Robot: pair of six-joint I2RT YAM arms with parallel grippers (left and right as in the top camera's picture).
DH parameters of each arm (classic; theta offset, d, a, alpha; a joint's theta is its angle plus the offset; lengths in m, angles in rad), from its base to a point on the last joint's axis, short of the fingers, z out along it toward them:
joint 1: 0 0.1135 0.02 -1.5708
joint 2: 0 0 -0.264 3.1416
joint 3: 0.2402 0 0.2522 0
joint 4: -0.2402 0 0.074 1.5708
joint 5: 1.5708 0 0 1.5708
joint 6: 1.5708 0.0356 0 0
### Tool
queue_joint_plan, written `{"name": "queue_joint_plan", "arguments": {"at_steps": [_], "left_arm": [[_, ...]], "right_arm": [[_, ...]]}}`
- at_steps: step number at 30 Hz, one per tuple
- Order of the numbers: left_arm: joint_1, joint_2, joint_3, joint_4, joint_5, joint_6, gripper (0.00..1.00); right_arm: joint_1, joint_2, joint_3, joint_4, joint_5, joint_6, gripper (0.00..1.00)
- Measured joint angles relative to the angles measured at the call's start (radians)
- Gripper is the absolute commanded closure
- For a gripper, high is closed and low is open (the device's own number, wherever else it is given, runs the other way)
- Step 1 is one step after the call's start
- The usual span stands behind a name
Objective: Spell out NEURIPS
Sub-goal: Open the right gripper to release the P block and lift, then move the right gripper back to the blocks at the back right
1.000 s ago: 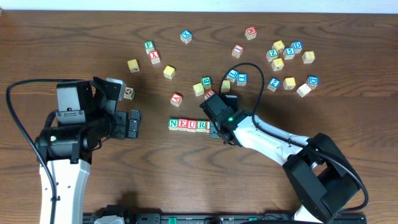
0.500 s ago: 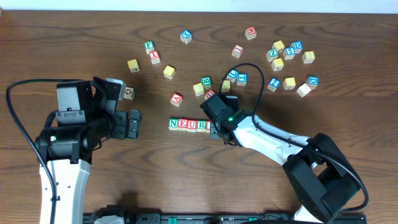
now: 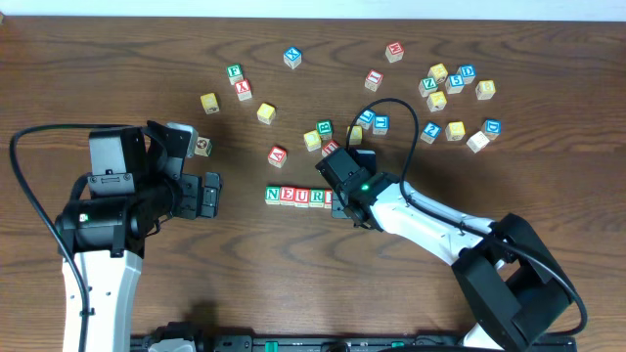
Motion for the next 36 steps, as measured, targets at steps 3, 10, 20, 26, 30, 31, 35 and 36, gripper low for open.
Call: {"name": "queue_joint_plan", "arguments": {"at_steps": [3, 10, 20, 26, 30, 31, 35, 36], "left_arm": [[0.0, 0.0, 0.0, 0.0, 0.0, 0.0, 0.02], [0.0, 0.0, 0.0, 0.0, 0.0, 0.0, 0.02], [0.0, 0.0, 0.0, 0.0, 0.0, 0.0, 0.02], [0.0, 0.0, 0.0, 0.0, 0.0, 0.0, 0.02], [0.0, 0.0, 0.0, -0.001, 0.0, 0.0, 0.02], [0.0, 0.0, 0.0, 0.0, 0.0, 0.0, 0.02], [0.0, 0.0, 0.0, 0.0, 0.0, 0.0, 0.02], [0.0, 0.0, 0.0, 0.001, 0.0, 0.0, 0.02]], "right_arm": [[0.0, -0.006, 0.0, -0.019, -0.001, -0.01, 0.6], [0.0, -0.069, 0.051, -0.095, -0.01, -0.035, 0.57], [0.0, -0.295, 0.128, -0.175, 0.03, -0.092, 0.34], [-0.008, -0.357, 0.137, -0.281, 0.18, -0.09, 0.31], [-0.075, -0.356, 0.136, -0.464, 0.237, -0.008, 0.2], [-0.098, -0.356, 0.137, -0.496, 0.24, 0.012, 0.2], [-0.189, -0.356, 0.137, -0.603, 0.248, 0.079, 0.2], [-0.203, -0.356, 0.137, -0.616, 0.248, 0.084, 0.19]]}}
